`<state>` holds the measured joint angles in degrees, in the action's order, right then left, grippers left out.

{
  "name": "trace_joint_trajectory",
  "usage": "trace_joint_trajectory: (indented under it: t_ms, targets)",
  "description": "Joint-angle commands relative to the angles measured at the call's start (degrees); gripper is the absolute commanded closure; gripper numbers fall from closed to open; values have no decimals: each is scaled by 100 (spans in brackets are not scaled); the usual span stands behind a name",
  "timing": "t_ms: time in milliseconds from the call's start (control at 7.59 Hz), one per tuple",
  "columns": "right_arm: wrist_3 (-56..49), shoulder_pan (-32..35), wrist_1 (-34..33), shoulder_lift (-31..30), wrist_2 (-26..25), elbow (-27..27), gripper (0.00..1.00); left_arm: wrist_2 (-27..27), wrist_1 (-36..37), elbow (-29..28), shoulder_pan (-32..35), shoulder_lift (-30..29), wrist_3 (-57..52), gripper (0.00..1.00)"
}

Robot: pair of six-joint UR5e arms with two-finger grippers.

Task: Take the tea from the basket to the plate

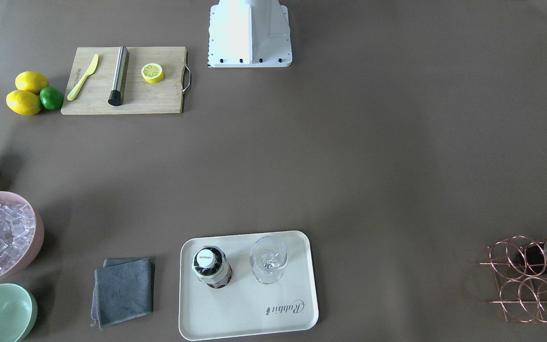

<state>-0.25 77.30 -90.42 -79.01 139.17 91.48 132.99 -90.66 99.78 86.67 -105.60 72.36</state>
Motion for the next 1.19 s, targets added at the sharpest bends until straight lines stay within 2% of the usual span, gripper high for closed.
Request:
trace_joint_trajectory:
  t_ms: [0, 395, 659, 790, 922, 1054]
  targets:
    - [7, 40, -1281, -263, 5, 589, 0, 307, 14, 288, -9, 898, -2655, 2]
    - [7, 127, -1321, -1034, -3, 837, 0, 237, -13, 322, 17, 1653, -4602, 2]
    - [-10, 363, -1242, -1449, -56, 767, 0, -113, -39, 690, 183, 2409, -4749, 2]
    - [-28, 600, -1215, -1459, -300, 610, 0, -115, -57, 518, 193, 2630, -4766, 3]
    - [-71, 785, -737, -1668, -581, 634, 0, -106, -65, 455, 210, 2745, -5323, 3]
    - [-272, 926, -149, -1992, -592, 626, 0, -45, -65, 454, 245, 2790, -5398, 2]
